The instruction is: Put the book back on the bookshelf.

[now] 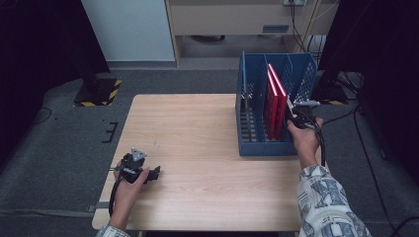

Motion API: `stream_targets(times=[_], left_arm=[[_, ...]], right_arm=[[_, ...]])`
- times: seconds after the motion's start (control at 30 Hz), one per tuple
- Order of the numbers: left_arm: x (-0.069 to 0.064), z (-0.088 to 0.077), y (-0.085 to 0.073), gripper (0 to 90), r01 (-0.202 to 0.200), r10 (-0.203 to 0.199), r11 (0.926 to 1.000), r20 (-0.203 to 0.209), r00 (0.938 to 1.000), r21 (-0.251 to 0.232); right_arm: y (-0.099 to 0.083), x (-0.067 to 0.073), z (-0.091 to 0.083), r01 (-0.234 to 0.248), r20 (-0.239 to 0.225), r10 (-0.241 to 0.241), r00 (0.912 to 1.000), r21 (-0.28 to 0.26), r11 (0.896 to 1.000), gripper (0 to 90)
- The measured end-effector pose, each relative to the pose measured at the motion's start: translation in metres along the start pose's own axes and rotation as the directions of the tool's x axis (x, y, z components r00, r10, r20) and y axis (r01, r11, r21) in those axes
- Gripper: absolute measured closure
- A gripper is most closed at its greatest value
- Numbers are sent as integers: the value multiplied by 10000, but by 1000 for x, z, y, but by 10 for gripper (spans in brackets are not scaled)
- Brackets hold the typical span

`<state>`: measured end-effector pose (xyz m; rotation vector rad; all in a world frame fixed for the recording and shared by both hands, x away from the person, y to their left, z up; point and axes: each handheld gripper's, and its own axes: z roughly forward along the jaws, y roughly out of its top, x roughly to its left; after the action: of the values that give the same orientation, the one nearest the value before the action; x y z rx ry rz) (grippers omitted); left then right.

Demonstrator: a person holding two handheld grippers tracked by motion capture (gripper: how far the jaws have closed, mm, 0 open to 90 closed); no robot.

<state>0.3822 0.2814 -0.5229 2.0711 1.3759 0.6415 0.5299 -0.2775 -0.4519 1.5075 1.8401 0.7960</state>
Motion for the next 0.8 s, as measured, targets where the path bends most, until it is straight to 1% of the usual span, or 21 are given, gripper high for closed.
stream_targets(times=[0.03,0.1,0.13,0.4,0.47,0.53,0.6,0.63,0.67,0.8], left_arm=[[0,0,0,50,0,0,10000,-12,10000,4],[0,0,0,50,-12,12,10000,-6,10000,-6],[0,0,0,50,-10,10,10000,-10,10000,-11],[0,0,0,50,18,-18,10000,-30,10000,-22],[0,0,0,50,21,-21,10000,-37,10000,-27],[0,0,0,50,27,-27,10000,-37,10000,-29],[0,0,0,50,15,-16,10000,-35,10000,-22],[0,0,0,50,7,-7,10000,-28,10000,-17],[0,0,0,50,9,-9,10000,-28,10000,-24],[0,0,0,50,6,-6,10000,-30,10000,-18]], right_arm=[[0,0,0,0,0,0,10000,0,10000,685],[2,3,-3,32,-120,-35,9999,-217,9998,657],[3,4,-6,58,-104,-61,9999,-278,9996,646],[3,2,-11,-94,-284,82,9996,-428,9990,607],[3,1,-12,-191,-406,171,9990,-514,9985,603],[1,-1,-15,-358,-618,311,9976,-763,9964,573],[0,-1,-15,-359,-618,308,9976,-830,9959,556],[-1,-3,-17,-481,-781,400,9961,-1046,9934,531],[-1,-3,-18,-443,-731,363,9967,-1112,9928,520],[-2,-6,-21,-614,-742,519,9959,-1318,9894,497]])
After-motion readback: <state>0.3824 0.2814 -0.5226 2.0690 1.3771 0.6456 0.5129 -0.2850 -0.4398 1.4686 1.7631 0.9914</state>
